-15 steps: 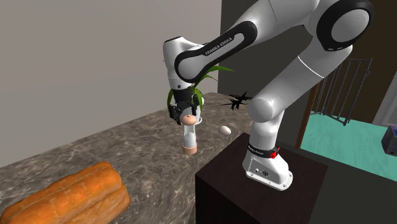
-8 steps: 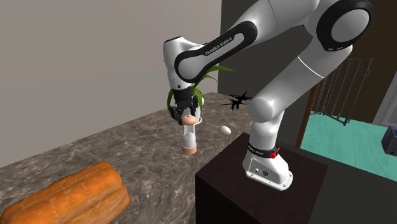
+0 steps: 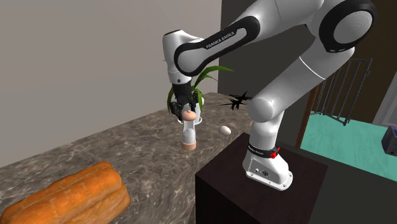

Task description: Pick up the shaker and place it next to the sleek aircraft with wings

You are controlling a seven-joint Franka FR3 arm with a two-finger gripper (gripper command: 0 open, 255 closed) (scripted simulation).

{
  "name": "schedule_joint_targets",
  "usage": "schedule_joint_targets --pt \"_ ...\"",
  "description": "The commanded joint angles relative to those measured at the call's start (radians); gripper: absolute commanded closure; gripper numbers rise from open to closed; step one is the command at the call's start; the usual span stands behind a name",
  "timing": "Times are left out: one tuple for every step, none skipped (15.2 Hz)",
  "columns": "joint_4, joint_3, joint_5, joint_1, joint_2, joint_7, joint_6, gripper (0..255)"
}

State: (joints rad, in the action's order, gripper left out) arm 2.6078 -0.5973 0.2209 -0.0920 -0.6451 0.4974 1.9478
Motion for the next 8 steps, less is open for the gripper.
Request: schedule_joint_targets --pt "-0.020 0.009 -0.005 0.001 -0.008 -0.004 -0.028 255" --pt "-0.030 0.014 -0.007 0.001 -0.013 -0.006 -0.043 255" --pt "-0.040 0.019 -0.009 0.001 -0.017 -0.007 -0.057 255" --pt "-0.051 0.023 -0.011 0.001 -0.022 -0.009 -0.072 255" --pt "-0.061 0.028 -0.013 0.002 -0.026 -0.011 -0.086 255" --pt "-0.072 0.032 -0.015 0.002 -0.029 -0.012 -0.101 255" --pt "-0.083 0.037 -0.018 0.002 -0.032 -0.014 -0.115 255" --pt "-0.094 0.041 -0.020 0.003 -0.035 -0.015 -0.129 255"
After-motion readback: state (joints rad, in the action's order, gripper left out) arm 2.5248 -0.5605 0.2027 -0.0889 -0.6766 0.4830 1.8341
